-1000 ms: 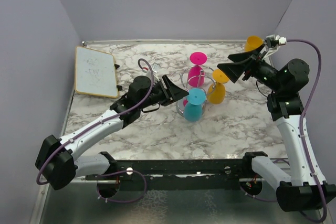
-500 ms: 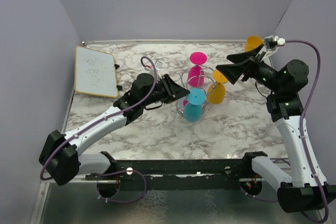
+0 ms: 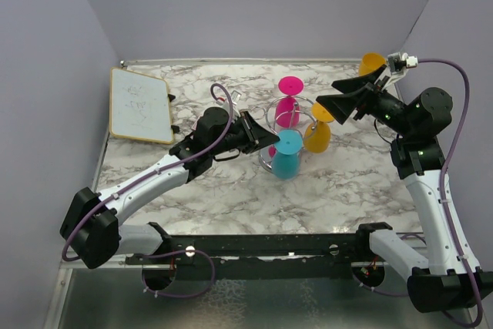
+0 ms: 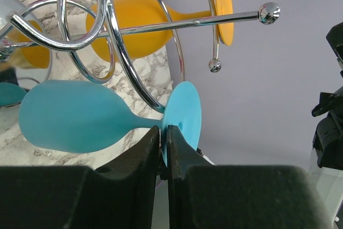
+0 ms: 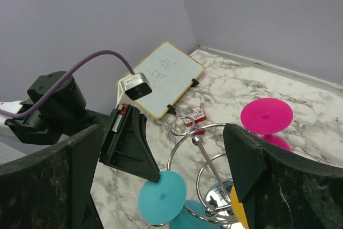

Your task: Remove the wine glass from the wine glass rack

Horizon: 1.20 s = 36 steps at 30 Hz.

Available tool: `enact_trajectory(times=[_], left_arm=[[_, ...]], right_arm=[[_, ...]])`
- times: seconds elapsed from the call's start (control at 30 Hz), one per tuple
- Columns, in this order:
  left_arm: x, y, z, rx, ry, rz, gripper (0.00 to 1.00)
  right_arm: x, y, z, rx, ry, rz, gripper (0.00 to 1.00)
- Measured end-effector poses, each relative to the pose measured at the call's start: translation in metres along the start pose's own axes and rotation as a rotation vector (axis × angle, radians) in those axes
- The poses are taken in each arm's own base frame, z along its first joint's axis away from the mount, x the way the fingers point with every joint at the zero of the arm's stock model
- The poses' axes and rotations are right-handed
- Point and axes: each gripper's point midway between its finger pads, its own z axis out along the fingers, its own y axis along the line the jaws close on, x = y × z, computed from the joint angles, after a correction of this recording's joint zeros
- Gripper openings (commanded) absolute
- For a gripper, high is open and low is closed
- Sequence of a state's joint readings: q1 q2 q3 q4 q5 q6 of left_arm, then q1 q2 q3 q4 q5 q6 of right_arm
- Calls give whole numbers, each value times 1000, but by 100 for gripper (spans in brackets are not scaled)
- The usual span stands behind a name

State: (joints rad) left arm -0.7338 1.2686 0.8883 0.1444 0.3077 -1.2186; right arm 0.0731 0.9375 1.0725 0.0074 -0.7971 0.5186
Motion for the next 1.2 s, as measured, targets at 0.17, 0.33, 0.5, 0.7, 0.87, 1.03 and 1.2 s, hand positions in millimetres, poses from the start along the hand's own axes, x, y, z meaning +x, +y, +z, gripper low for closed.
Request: enact_trajectory(times=[0.17,0.33,0.5,0.7,0.87,1.03,1.2], left_arm=[[0,-1,0,2,2,-4,7],[1,-3,-1,8,6,-12,0],[2,-7,-2,19,17,-40,0],[3,-11,-4,30,24,-65,0],[5,-19,-9,51,31,-81,0],[4,-33,-19,88,24,-78,0],[5,-47,-30,129,28,-75,0]], right_arm=[[0,0,0,2,-1,0,95],[0,-1,0,4,-2,0,95],[-1,-2,0,9,-5,0,95],[-1,-3,0,16,-8,0,95],[-1,-3,0,19,-9,0,95],[-2,-4,0,24,-11,1,95],[-1,-6,0,31,-9,1,95]])
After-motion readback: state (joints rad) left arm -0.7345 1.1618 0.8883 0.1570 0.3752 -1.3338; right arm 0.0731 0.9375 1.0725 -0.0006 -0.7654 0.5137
